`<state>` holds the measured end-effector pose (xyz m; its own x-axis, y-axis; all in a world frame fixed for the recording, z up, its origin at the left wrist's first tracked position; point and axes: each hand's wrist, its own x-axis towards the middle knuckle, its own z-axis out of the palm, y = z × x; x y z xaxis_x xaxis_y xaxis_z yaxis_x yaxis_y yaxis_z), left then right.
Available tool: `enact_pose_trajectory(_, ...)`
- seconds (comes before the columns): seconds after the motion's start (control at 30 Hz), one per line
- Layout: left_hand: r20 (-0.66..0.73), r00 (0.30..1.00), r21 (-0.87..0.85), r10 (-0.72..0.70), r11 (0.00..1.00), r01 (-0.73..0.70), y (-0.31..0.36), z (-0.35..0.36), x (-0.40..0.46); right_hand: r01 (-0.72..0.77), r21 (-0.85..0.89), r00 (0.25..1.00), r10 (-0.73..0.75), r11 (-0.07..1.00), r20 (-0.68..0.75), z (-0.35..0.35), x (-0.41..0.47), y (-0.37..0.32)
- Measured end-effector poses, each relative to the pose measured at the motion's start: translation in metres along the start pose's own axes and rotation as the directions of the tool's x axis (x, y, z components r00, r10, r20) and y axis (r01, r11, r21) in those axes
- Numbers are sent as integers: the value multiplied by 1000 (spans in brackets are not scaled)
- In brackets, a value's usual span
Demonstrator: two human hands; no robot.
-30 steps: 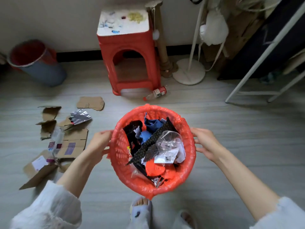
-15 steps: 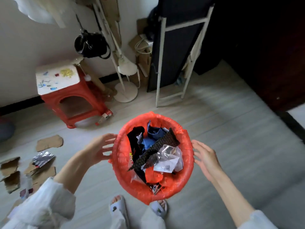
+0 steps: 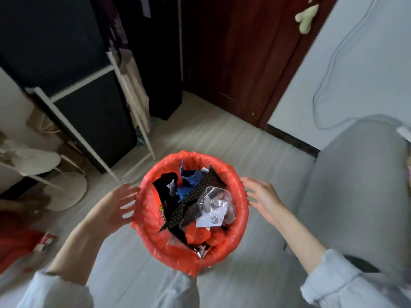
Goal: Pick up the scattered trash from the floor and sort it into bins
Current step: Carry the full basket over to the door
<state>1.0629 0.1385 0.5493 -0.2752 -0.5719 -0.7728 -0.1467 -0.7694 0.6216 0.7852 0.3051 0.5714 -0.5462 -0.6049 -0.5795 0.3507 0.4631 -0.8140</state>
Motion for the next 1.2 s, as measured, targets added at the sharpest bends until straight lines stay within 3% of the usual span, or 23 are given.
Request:
enact_pose_trajectory(0.2,-21,1000,124,1,992,2,62,124,97,-47,-18,996,45,999,-83,-72,119,-45)
enact_pose_trajectory(0.47,-5,1000,237,-2,971,3,129,320,195,-37,-4,944,33,999,-329,-183,251,-100)
enact_pose_trajectory(0.63,-6,1000,299,22,954,-20,159,435,259,-60,-20,955,52,998,-292,-263,342,-134)
enact_pose_trajectory(0.83,-135,991,344,20,938,28,158,577,364,-119,-73,965,98,990,-244,-360,493,-154)
enact_pose_trajectory(1.03,-192,977,449,88,893,8,129,697,483,-149,-307,966,73,940,-247,-440,654,-136)
enact_pose_trajectory(1.2,-194,979,454,56,890,40,96,752,589,-137,-395,974,51,908,-220,-482,768,-96)
